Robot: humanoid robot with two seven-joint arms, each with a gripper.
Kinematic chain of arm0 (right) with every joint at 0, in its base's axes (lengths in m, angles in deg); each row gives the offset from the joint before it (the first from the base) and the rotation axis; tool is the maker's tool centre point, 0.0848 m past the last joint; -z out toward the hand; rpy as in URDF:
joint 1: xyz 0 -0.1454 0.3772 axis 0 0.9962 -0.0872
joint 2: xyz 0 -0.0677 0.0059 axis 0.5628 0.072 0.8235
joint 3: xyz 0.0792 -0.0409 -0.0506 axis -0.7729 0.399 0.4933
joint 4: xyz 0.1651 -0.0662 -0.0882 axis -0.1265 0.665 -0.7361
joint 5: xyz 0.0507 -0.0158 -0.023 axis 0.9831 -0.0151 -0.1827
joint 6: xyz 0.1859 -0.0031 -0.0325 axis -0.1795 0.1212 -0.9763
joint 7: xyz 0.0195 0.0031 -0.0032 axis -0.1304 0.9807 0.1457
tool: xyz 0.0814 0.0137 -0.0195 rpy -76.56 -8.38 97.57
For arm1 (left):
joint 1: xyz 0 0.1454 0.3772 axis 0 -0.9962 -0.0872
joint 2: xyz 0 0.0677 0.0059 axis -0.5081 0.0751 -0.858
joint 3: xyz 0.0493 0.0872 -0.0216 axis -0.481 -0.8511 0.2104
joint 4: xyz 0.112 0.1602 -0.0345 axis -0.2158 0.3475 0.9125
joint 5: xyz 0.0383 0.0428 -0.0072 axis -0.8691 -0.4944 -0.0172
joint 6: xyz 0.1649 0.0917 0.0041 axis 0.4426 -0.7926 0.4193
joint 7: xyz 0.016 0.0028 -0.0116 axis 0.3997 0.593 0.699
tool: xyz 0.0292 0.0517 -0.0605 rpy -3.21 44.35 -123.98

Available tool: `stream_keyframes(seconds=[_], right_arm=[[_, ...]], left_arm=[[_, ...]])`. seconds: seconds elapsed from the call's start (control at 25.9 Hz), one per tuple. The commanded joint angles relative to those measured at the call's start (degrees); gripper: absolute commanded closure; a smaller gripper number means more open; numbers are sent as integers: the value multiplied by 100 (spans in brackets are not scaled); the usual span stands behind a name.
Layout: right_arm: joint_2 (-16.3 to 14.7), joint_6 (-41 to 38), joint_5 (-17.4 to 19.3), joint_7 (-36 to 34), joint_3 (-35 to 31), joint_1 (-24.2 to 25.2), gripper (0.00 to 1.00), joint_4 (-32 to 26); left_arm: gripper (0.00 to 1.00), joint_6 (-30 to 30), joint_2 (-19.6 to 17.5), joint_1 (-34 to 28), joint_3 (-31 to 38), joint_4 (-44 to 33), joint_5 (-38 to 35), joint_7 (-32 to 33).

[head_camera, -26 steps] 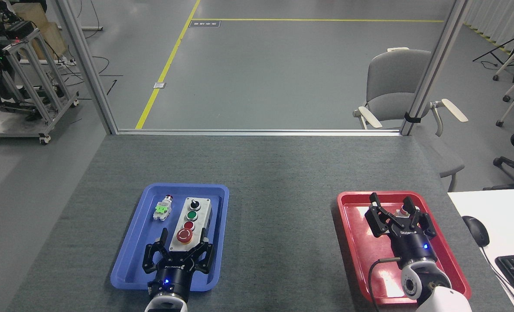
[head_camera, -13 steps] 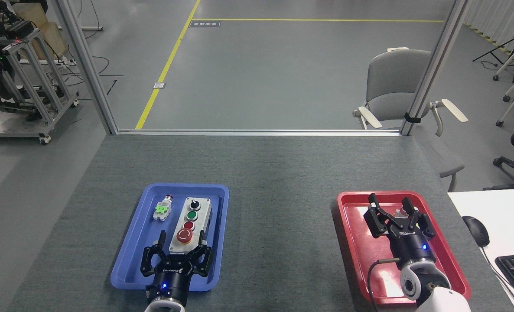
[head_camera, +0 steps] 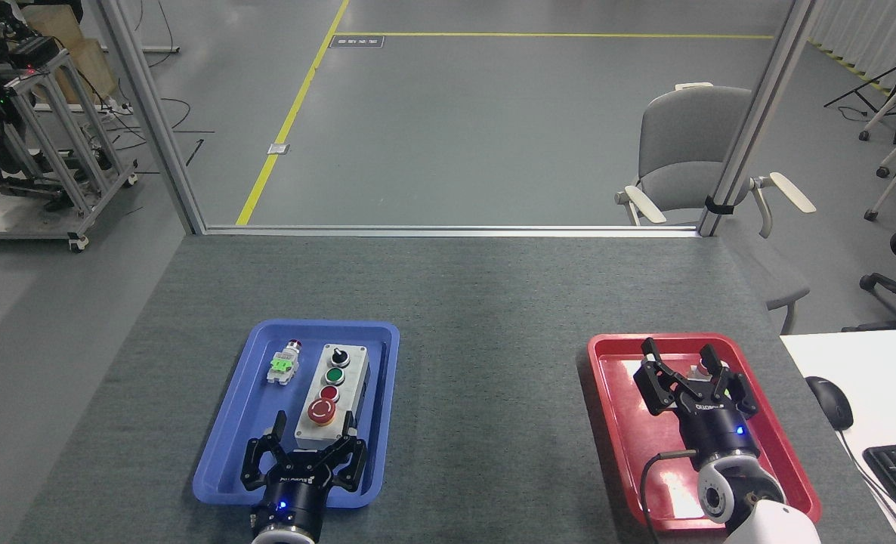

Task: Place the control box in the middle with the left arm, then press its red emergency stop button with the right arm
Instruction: 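Position the left gripper around the near end of the control box and close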

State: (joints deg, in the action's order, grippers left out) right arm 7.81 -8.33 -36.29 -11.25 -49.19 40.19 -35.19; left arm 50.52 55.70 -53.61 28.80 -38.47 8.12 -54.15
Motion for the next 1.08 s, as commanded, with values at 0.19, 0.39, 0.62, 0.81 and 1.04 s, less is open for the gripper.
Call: stream_keyframes(seconds=[0.19, 0.39, 0.62, 0.81, 1.04], right_arm=[[3, -1, -1, 2, -10, 0, 0, -3], [21, -1, -1, 2, -10, 0, 0, -3], [56, -1, -1, 2, -1, 0, 0, -3], [56, -1, -1, 2, -1, 0, 0, 6], [56, -1, -1, 2, -1, 0, 0, 6]], left_arm=[[1, -73, -115, 74, -7, 363, -8, -7], [1, -495, -124, 206, 2, 521, -17, -7], [1, -539, -124, 267, 2, 653, -8, 11], [1, -565, -124, 276, 2, 723, -8, -16], [1, -556, -115, 285, 2, 741, -8, -7]])
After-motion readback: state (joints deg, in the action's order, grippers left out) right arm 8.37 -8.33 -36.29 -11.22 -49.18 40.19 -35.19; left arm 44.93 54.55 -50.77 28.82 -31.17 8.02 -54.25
